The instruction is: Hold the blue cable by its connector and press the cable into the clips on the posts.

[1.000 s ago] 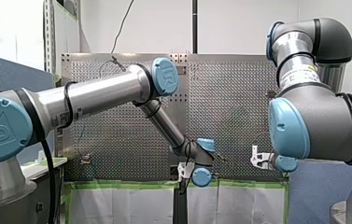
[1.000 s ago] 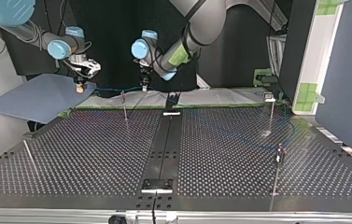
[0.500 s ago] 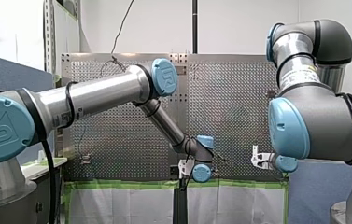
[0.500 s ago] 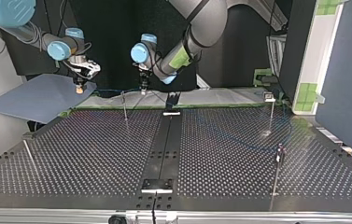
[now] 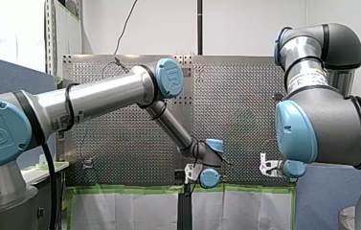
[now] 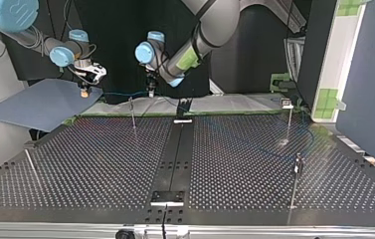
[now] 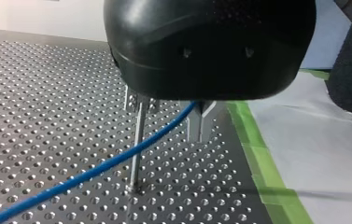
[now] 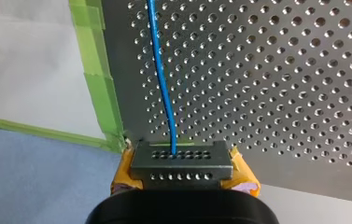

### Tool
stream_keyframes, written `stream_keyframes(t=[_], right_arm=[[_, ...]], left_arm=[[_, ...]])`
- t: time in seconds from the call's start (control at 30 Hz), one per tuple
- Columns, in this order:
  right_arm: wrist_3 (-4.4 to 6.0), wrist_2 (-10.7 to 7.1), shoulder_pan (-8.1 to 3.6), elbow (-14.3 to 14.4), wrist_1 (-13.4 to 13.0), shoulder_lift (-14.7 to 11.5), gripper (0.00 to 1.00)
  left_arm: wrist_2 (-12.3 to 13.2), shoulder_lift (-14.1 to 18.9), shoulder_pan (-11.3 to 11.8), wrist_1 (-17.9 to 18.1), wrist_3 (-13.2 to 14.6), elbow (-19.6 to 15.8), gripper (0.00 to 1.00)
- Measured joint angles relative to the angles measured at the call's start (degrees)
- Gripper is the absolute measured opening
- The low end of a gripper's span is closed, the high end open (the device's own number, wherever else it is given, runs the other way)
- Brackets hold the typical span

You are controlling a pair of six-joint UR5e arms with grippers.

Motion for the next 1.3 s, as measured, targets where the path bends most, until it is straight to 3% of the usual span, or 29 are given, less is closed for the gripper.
stream_keyframes(t=[0.17, 0.23, 0.53, 0.87, 1.13, 1.3], right_arm=[[-1.47, -1.42, -0.05, 0.2, 1.4, -0.8, 0.00], [-1.56, -1.81, -0.09, 0.2, 1.5, -1.1, 0.00], [-0.31, -3.13, -0.51, 0.2, 0.8, -1.5, 0.00], [1.81, -4.03, -0.55, -0.1, -0.2, -1.5, 0.00], [2.39, -5.56, 0.10, -0.6, -1.9, -1.4, 0.00], [2.58, -7.42, 0.63, -1.2, -2.9, -1.3, 0.00]], left_arm=[[-1.1, 0.5, -0.7, -1.0, 0.1, 0.2, 0.00], [-1.2, 0.7, -0.9, -1.1, 0.2, 0.6, 0.00], [-1.2, 1.0, -1.1, -3.1, 1.4, 2.9, 0.00], [0.4, 0.8, 0.2, -1.6, 1.2, 3.1, 0.00], [1.3, -0.2, 1.9, -0.1, 0.6, 3.9, 0.00], [1.7, -1.7, 2.8, -1.4, 0.5, 6.0, 0.00]])
